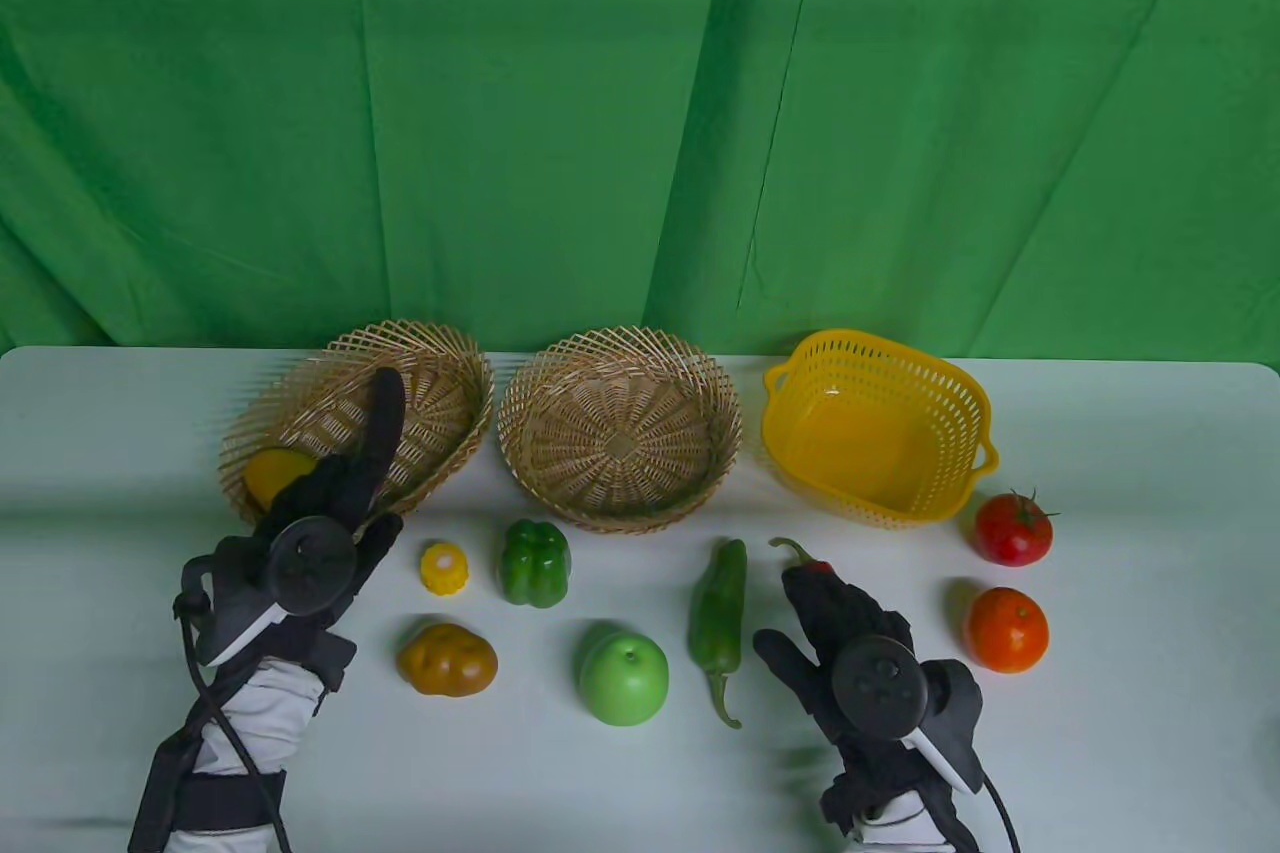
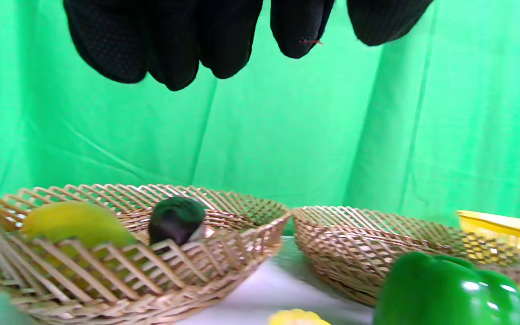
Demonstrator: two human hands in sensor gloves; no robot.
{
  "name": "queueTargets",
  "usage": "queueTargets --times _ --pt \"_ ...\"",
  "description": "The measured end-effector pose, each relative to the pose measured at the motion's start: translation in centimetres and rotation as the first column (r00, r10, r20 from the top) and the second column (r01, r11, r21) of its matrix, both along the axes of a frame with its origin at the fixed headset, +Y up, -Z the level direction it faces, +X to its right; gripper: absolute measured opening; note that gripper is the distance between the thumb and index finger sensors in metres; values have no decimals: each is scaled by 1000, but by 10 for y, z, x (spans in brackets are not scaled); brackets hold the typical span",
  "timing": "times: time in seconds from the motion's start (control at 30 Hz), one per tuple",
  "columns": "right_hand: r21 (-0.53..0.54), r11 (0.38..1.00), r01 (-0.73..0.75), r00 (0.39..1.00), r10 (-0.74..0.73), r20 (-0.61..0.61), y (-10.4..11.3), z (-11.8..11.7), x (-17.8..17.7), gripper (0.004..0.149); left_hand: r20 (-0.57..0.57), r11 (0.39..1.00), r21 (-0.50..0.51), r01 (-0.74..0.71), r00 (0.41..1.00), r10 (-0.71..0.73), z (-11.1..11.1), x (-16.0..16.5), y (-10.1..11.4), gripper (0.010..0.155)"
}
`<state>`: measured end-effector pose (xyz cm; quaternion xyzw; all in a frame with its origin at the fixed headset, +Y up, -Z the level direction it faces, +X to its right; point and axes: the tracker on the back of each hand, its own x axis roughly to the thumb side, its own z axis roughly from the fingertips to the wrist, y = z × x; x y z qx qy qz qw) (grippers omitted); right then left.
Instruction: Place 10 objects into 3 containers, with green background
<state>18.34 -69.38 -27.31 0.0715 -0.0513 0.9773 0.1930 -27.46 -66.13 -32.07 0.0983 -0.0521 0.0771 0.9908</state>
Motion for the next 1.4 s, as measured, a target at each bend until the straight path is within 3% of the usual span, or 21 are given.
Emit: queueTargets --times 0.23,0.63,0.73,1.07,1.4 --pt "-6 1000 2 1000 -2 -12 -1 0 -2 77 59 999 -13 -31 998 32 18 18 -17 65" --pt "-11 1000 8 1000 -8 -22 -2 0 -4 77 112 977 -212 15 994 9 39 42 -76 71" --pt "-15 1000 8 1000 -8 -22 -3 0 -5 77 136 947 -320 44 991 0 38 49 -91 78" --pt "-18 1000 17 1000 -17 -9 -2 1 -1 77 165 843 -518 143 984 -66 36 63 -121 85" --pt "-25 1000 11 1000 -12 -3 -2 1 0 77 153 862 -456 222 974 -170 30 71 -121 80"
